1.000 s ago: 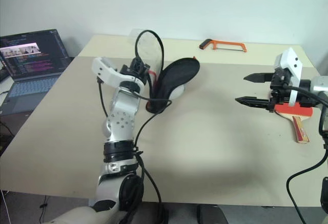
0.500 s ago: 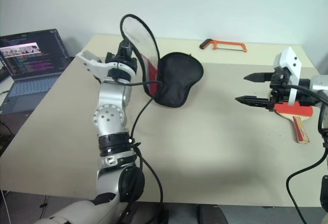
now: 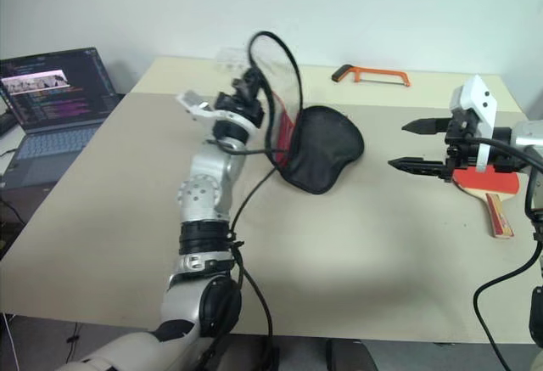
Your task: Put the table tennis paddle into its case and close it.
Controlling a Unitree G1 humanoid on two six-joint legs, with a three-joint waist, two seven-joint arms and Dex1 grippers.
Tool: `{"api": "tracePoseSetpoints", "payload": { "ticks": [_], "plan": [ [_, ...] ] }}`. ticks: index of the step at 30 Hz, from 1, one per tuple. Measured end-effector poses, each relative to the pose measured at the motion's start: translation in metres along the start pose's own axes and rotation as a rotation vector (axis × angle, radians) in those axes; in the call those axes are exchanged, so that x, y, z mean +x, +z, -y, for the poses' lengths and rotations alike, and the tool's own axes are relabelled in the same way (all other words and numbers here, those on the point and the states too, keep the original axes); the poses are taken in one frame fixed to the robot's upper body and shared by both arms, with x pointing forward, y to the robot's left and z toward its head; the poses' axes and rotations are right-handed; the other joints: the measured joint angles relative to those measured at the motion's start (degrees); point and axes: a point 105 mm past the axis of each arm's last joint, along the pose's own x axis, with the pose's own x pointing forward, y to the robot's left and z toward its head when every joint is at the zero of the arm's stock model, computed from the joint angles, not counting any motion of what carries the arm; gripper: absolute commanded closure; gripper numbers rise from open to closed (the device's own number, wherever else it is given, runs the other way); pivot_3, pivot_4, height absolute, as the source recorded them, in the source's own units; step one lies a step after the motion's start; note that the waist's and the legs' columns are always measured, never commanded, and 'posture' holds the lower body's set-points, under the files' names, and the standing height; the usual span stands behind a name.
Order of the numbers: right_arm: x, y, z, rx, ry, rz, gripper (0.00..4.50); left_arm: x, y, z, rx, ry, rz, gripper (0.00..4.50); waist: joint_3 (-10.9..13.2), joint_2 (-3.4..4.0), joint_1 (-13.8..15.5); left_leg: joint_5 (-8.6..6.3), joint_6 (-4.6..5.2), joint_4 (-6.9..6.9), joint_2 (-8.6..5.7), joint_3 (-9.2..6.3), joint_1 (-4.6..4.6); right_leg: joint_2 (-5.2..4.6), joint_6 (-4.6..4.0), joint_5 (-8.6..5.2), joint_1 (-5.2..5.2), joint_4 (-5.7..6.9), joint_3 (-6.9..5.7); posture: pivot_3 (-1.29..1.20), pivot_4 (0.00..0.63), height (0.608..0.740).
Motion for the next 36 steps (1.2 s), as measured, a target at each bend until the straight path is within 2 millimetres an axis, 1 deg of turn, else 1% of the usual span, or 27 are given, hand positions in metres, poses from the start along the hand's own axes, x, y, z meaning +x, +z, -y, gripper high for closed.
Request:
{"api": "tracePoseSetpoints", "payload": {
  "ticks": [2,4,10,15,18,23,25,28,32,36],
  "plan": [
    [0.0,0.0,0.0,-0.001,0.001,0.0,0.0,0.002,-0.018,-0.01,0.035,0.03,-0.067,4.45,0.0,0.0,0.0,0.0,0.0,0.0,-0.01,0.0,0.01,0.0,0.0,0.0,0.0,0.0,0.02,0.0,0.15,0.74],
    [0.0,0.0,0.0,0.001,0.002,-0.001,0.0,0.002,-0.027,-0.017,0.047,0.053,-0.099,4.45,0.0,0.0,-0.1,0.0,0.0,-0.01,0.0,0.0,0.0,0.0,0.0,0.0,-0.01,0.0,0.03,0.0,0.15,0.74],
    [0.0,0.0,-0.001,0.001,0.002,-0.004,0.0,0.002,-0.035,-0.016,0.054,0.013,-0.121,4.45,0.0,0.0,-0.1,0.0,0.0,-0.03,0.01,-0.01,0.01,0.02,0.0,0.0,-0.03,0.0,0.04,0.0,0.15,0.74],
    [0.0,0.001,-0.001,-0.002,0.003,-0.005,0.0,0.003,-0.036,-0.031,0.103,0.041,-0.094,4.45,0.0,0.0,-0.1,0.0,0.0,-0.02,-0.03,-0.01,0.01,0.0,0.03,0.01,-0.03,0.0,0.05,0.0,0.15,0.74],
    [0.0,0.001,-0.001,-0.002,0.004,-0.006,0.0,0.01,-0.039,-0.025,0.115,0.003,-0.093,4.45,0.0,0.0,-0.1,0.0,0.0,-0.03,-0.04,-0.01,-0.02,0.0,0.03,0.01,-0.04,-0.02,0.03,0.0,0.15,0.74],
    [0.0,0.002,-0.001,-0.004,0.004,-0.007,0.0,0.032,-0.051,-0.002,0.115,-0.074,-0.119,4.45,0.0,0.0,0.0,0.0,0.0,-0.05,-0.12,-0.01,-0.08,-0.01,0.03,0.01,-0.08,-0.09,0.04,0.0,0.15,0.74],
    [0.0,0.003,-0.001,-0.005,0.004,-0.007,0.0,0.036,-0.053,0.005,0.12,-0.092,-0.127,4.45,0.0,0.0,-0.1,-0.01,0.0,-0.08,-0.11,-0.04,-0.11,-0.01,0.03,0.01,-0.11,-0.14,0.06,0.0,0.15,0.74],
    [0.0,0.002,-0.001,-0.005,0.003,-0.012,0.0,0.036,-0.051,0.004,0.119,-0.084,-0.118,4.45,0.0,0.01,-0.2,-0.01,-0.01,-0.1,-0.08,-0.04,-0.18,0.0,0.03,0.01,-0.21,-0.17,0.06,0.0,0.15,0.74],
    [0.0,0.002,0.0,-0.005,0.002,-0.013,0.0,0.033,-0.05,-0.003,0.157,-0.047,-0.12,4.45,0.0,0.01,0.0,-0.01,0.0,-0.07,-0.08,-0.06,-0.28,-0.03,0.04,0.02,-0.21,-0.24,0.01,0.0,0.15,0.74],
    [0.0,0.0,0.001,0.001,0.001,-0.011,0.0,0.019,-0.056,-0.014,0.225,0.001,-0.169,4.45,0.0,0.02,-0.1,-0.01,0.0,-0.07,-0.07,-0.05,-0.29,-0.07,0.07,0.04,-0.19,-0.31,0.02,0.0,0.15,0.74]
  ]
}}
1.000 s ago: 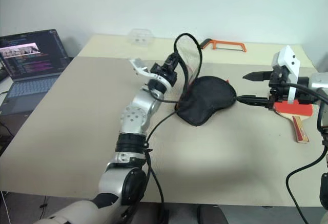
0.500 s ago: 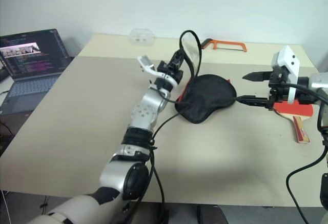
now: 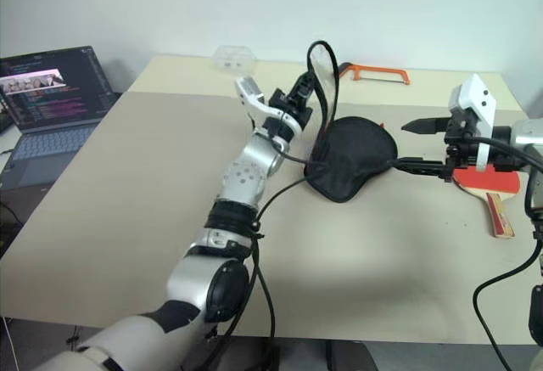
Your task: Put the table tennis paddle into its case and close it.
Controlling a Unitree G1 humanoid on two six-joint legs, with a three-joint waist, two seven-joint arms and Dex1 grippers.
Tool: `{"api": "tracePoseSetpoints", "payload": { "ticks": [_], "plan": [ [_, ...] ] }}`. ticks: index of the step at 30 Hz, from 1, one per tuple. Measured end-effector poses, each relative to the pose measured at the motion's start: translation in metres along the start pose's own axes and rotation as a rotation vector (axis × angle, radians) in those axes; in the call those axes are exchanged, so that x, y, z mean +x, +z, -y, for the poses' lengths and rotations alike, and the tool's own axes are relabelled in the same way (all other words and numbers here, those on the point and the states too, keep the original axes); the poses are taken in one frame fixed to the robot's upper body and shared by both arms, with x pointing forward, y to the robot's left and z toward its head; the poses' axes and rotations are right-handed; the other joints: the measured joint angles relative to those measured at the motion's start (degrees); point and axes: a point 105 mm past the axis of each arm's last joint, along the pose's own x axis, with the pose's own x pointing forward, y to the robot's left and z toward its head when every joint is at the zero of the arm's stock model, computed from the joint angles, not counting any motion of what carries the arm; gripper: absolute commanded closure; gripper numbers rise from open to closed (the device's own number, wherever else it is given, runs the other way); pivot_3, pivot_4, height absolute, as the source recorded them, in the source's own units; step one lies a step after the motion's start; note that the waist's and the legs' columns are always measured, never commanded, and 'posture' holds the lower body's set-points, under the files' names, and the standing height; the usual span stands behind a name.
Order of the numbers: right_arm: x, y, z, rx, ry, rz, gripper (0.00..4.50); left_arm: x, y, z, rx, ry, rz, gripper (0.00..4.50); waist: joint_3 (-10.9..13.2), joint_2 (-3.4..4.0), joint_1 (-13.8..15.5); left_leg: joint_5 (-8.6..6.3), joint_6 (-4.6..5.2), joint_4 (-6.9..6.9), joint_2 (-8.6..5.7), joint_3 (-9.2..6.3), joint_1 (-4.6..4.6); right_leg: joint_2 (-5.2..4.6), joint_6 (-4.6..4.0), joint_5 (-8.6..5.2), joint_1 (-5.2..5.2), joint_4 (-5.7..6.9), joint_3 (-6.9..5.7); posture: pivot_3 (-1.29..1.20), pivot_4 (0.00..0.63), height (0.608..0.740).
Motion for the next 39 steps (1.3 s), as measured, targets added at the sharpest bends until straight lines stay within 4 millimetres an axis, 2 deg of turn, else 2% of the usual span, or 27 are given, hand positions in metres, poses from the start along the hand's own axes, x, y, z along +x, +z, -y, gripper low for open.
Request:
{"api": "tracePoseSetpoints", "payload": {
  "ticks": [2,3,5,8,13,15,16,20,23,27,31,34,39],
  "plan": [
    [0.001,0.0,0.0,0.001,0.004,0.002,0.0,-0.012,-0.01,-0.013,0.017,0.047,-0.042,4.45,0.0,0.0,0.0,0.0,0.0,0.0,0.04,0.0,0.01,0.01,0.0,0.0,0.0,0.02,0.0,0.0,0.15,0.74],
    [0.001,0.0,0.0,0.0,0.006,0.003,0.0,-0.018,-0.016,-0.021,0.029,0.078,-0.075,4.26,0.0,0.0,0.0,0.0,0.0,0.01,0.06,-0.01,-0.01,0.01,-0.01,0.0,-0.03,0.04,0.0,0.0,0.15,0.74],
    [0.002,0.001,-0.001,-0.002,0.013,0.006,0.0,-0.03,-0.029,-0.029,0.052,0.113,-0.136,3.78,0.0,0.0,0.0,0.0,0.0,0.04,0.08,-0.01,0.0,0.01,-0.01,0.0,-0.02,0.09,0.01,0.0,0.15,0.74],
    [0.003,0.001,-0.001,-0.003,0.02,0.005,0.0,-0.04,-0.032,-0.029,0.071,0.126,-0.164,2.74,0.0,0.0,0.0,0.0,0.0,0.06,0.06,-0.01,0.0,0.01,0.0,0.01,-0.02,0.17,0.0,0.0,0.15,0.74],
    [0.004,0.001,0.001,-0.006,0.019,0.004,0.0,-0.051,-0.008,-0.027,0.144,0.136,-0.115,0.98,0.0,0.0,-0.1,0.0,0.0,0.08,0.06,-0.01,0.09,0.03,0.0,0.01,0.0,0.3,0.02,0.0,0.15,0.74],
    [0.003,0.0,0.002,-0.002,0.016,0.004,0.0,-0.056,0.012,-0.03,0.195,0.157,-0.072,0.21,0.0,0.0,-0.1,0.0,0.0,0.08,0.06,0.02,0.15,0.05,0.0,0.01,0.0,0.33,0.05,0.0,0.15,0.74],
    [0.003,0.0,0.002,-0.001,0.015,0.004,0.0,-0.058,0.022,-0.033,0.21,0.17,-0.049,0.04,0.0,0.0,-0.1,0.0,0.0,0.08,0.06,0.02,0.17,0.05,-0.01,0.01,0.02,0.34,0.05,0.0,0.15,0.74],
    [0.006,0.0,0.001,-0.004,0.021,0.009,0.0,-0.068,0.058,-0.044,0.265,0.236,0.027,0.04,0.0,0.0,0.0,0.0,0.0,0.08,0.07,0.02,0.15,0.04,0.0,0.01,0.02,0.31,0.03,0.0,0.15,0.74],
    [0.008,-0.001,0.0,-0.002,0.029,0.003,0.0,-0.072,0.069,-0.045,0.353,0.234,-0.018,0.04,0.0,0.0,0.0,0.0,0.0,0.07,0.07,0.02,0.15,0.03,0.0,0.01,0.01,0.31,0.01,0.0,0.15,0.74],
    [0.009,-0.001,0.001,-0.003,0.03,0.003,0.0,-0.082,0.069,-0.052,0.546,0.246,-0.178,0.04,0.0,0.01,0.0,0.0,0.0,0.07,0.24,0.04,0.15,0.03,0.0,0.01,0.0,0.32,0.01,0.0,0.15,0.74],
    [0.008,-0.002,0.001,-0.001,0.027,-0.001,0.0,-0.107,0.08,-0.058,0.721,0.23,-0.316,0.04,0.0,0.01,-0.5,0.01,-0.02,0.04,0.35,0.08,0.18,0.09,-0.02,0.01,-0.06,0.35,0.02,0.0,0.15,0.74],
    [0.007,-0.002,0.002,-0.001,0.025,-0.004,0.0,-0.129,0.088,-0.05,0.917,0.147,-0.459,0.04,0.0,0.03,-0.6,0.0,-0.03,0.02,0.38,0.08,0.19,0.1,-0.03,0.01,-0.06,0.35,0.01,0.0,0.15,0.74],
    [0.007,-0.002,0.002,-0.002,0.024,-0.005,0.0,-0.144,0.076,-0.04,1.299,-0.049,-0.7,0.04,0.0,0.03,-0.1,-0.01,0.0,0.09,0.34,0.11,0.22,-0.01,-0.03,0.01,0.01,0.34,0.02,0.0,0.15,0.74]
  ]
}}
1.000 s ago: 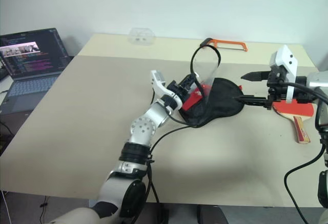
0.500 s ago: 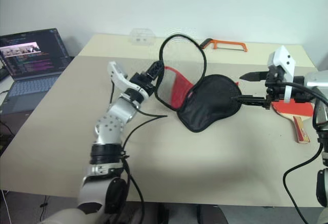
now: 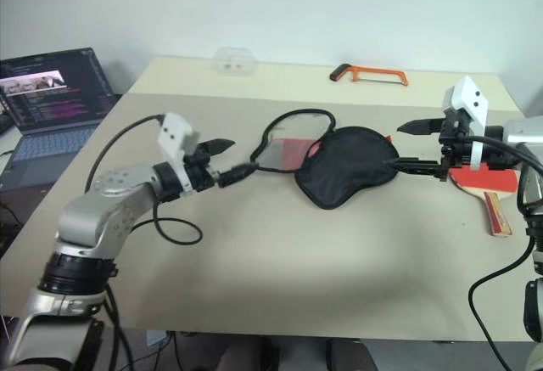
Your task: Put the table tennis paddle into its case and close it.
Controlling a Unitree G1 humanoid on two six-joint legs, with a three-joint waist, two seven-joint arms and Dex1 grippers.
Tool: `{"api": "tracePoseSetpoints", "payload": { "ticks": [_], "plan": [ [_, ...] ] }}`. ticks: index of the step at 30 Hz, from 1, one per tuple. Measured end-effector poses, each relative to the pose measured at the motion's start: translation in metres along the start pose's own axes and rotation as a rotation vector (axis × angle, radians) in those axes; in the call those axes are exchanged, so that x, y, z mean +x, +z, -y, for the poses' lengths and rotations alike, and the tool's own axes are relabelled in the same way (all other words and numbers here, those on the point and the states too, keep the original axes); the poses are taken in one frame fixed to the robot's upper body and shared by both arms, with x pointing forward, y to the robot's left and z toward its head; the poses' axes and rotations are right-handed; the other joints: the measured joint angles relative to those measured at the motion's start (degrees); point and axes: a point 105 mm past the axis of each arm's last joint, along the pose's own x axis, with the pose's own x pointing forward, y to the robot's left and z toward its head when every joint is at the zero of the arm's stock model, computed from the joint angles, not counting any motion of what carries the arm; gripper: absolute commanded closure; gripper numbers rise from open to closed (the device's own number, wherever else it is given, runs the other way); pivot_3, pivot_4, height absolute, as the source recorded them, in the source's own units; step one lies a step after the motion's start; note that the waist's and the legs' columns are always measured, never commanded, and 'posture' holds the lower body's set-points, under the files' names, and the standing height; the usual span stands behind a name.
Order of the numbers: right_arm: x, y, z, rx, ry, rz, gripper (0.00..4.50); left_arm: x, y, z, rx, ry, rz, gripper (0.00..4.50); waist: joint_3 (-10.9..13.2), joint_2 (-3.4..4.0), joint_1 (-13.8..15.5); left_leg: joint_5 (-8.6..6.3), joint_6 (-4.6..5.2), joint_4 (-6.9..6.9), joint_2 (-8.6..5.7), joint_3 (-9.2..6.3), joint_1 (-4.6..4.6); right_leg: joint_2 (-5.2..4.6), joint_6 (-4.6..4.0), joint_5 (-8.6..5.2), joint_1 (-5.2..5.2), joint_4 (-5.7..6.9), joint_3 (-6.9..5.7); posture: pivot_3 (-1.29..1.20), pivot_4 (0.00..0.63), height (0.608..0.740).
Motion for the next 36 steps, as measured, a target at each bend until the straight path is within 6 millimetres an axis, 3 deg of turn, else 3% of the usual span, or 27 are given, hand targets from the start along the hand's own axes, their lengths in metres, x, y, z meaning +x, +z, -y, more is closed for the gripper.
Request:
{"api": "tracePoseSetpoints", "payload": {
  "ticks": [6,10,13,19,27,31,36],
  "plan": [
    [0.0,-0.001,0.0,0.0,-0.001,-0.001,0.0,0.017,0.006,0.015,0.383,-0.093,-0.03,0.04,0.0,0.0,0.2,-0.02,0.04,-0.04,-0.03,0.03,-0.07,0.03,0.0,0.0,-0.07,-0.04,0.04,0.0,0.15,0.74],
    [0.0,-0.002,-0.001,-0.002,-0.003,-0.004,0.0,0.028,-0.019,0.023,0.604,-0.153,-0.141,0.04,0.0,0.0,0.0,-0.03,0.06,-0.07,0.01,0.1,-0.09,0.06,-0.02,0.01,-0.16,-0.02,0.12,0.0,0.15,0.74],
    [-0.001,-0.006,-0.002,0.007,-0.01,-0.016,0.0,0.031,-0.032,0.018,0.676,-0.142,-0.191,0.04,0.0,0.0,-0.1,-0.14,0.26,-0.03,0.06,0.11,-0.2,0.06,-0.05,0.03,-0.34,0.09,0.14,0.0,0.15,0.74],
    [-0.002,-0.004,-0.002,0.002,-0.018,-0.01,0.0,0.038,-0.038,-0.001,0.786,-0.074,-0.238,0.04,0.0,0.01,0.1,-0.15,0.28,-0.01,0.09,0.1,-0.28,0.0,-0.05,0.03,-0.37,0.07,0.11,0.0,0.15,0.74],
    [-0.001,-0.003,-0.002,-0.001,-0.017,-0.004,0.0,0.07,-0.04,0.006,0.828,-0.022,-0.191,0.04,0.0,0.0,0.2,-0.14,0.28,0.01,0.08,0.1,-0.39,-0.04,-0.05,0.03,-0.5,0.11,0.09,0.0,0.15,0.74],
    [-0.001,-0.002,-0.002,-0.003,-0.016,-0.002,0.0,0.08,-0.038,0.008,0.866,-0.014,-0.182,1.3,0.0,0.01,0.1,-0.14,0.27,0.01,0.06,0.12,-0.39,-0.02,-0.04,0.03,-0.5,0.11,0.1,0.0,0.15,0.74],
    [0.0,-0.001,-0.002,-0.004,-0.014,0.001,0.0,0.084,-0.037,0.013,0.875,-0.015,-0.161,3.22,0.0,0.01,0.1,-0.11,0.23,0.0,0.09,0.11,-0.39,-0.03,-0.05,0.03,-0.51,0.12,0.09,0.0,0.15,0.74]
  ]
}}
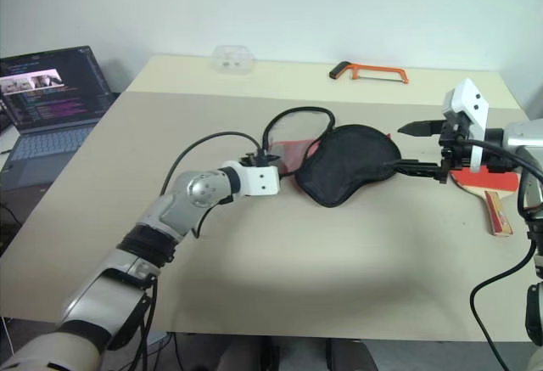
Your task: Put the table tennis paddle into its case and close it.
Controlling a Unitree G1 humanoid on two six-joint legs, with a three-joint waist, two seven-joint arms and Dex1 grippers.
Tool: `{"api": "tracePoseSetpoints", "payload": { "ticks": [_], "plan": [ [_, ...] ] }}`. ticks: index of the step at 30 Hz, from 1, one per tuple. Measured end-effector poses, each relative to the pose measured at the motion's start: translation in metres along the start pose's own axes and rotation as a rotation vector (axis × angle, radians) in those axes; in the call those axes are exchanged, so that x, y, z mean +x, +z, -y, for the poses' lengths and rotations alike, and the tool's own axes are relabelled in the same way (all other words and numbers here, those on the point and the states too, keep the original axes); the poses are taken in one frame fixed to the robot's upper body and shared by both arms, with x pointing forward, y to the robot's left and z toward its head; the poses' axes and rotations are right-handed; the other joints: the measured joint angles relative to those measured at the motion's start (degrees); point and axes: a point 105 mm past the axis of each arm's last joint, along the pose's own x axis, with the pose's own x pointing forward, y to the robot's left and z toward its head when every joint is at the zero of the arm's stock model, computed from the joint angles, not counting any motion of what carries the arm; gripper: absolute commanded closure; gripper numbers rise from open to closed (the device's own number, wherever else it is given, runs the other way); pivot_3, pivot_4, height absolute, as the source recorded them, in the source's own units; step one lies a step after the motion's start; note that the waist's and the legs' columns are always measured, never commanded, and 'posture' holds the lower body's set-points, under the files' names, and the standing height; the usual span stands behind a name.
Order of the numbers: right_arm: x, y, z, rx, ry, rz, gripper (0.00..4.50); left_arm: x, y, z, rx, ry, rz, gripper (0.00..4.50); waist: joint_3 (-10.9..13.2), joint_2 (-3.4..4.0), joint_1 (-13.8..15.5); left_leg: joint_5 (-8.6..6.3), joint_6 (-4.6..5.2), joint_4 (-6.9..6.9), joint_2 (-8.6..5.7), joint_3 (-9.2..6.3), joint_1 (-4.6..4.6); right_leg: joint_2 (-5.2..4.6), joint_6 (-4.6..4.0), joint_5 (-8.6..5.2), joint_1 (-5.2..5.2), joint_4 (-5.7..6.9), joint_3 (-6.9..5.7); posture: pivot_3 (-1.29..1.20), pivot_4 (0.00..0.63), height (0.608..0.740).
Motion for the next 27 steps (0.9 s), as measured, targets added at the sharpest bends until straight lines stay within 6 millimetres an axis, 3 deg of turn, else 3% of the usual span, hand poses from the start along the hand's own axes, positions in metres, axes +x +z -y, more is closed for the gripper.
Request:
{"api": "tracePoseSetpoints", "payload": {
  "ticks": [3,4,8,13,19,27],
  "plan": [
    [0.001,0.0,0.0,0.0,0.001,0.002,0.0,0.002,0.004,0.0,-0.005,0.005,0.012,4.35,0.0,0.0,0.0,0.04,-0.07,0.01,-0.01,0.0,0.0,0.0,0.0,0.0,0.0,0.02,0.0,0.0,0.15,0.74],
    [0.001,0.0,0.0,0.0,0.001,0.003,0.0,0.003,0.006,-0.001,-0.008,0.008,0.019,4.46,0.0,0.0,0.0,0.05,-0.08,0.01,-0.01,0.0,0.0,0.0,0.0,0.0,0.0,0.02,-0.01,0.0,0.15,0.74],
    [0.001,0.0,0.0,0.0,0.002,0.004,0.0,0.013,0.026,0.0,-0.032,0.019,0.072,4.46,0.0,0.01,0.1,0.06,-0.1,0.03,-0.02,-0.01,-0.02,0.0,0.0,0.0,0.01,0.01,-0.02,0.0,0.15,0.74],
    [0.002,0.0,-0.001,0.0,0.004,0.006,0.0,0.035,0.065,0.009,-0.048,0.013,0.151,4.46,0.0,0.01,0.3,0.06,-0.1,0.09,-0.08,-0.06,-0.09,0.0,0.01,0.0,0.01,0.01,-0.06,0.0,0.15,0.74],
    [0.002,0.001,-0.001,0.0,0.005,0.007,0.0,0.057,0.11,0.004,-0.023,0.021,0.206,4.46,0.0,0.03,0.3,0.06,-0.09,0.09,-0.3,-0.06,-0.1,0.06,0.01,0.0,0.01,0.01,-0.04,0.0,0.15,0.74],
    [0.003,0.004,0.002,-0.008,-0.013,0.016,0.0,0.073,0.133,0.003,-0.024,0.005,0.17,4.46,0.0,0.04,0.2,0.06,-0.1,0.08,-0.33,-0.08,-0.1,0.07,0.01,0.0,0.01,0.01,-0.04,0.0,0.15,0.74]
  ]
}}
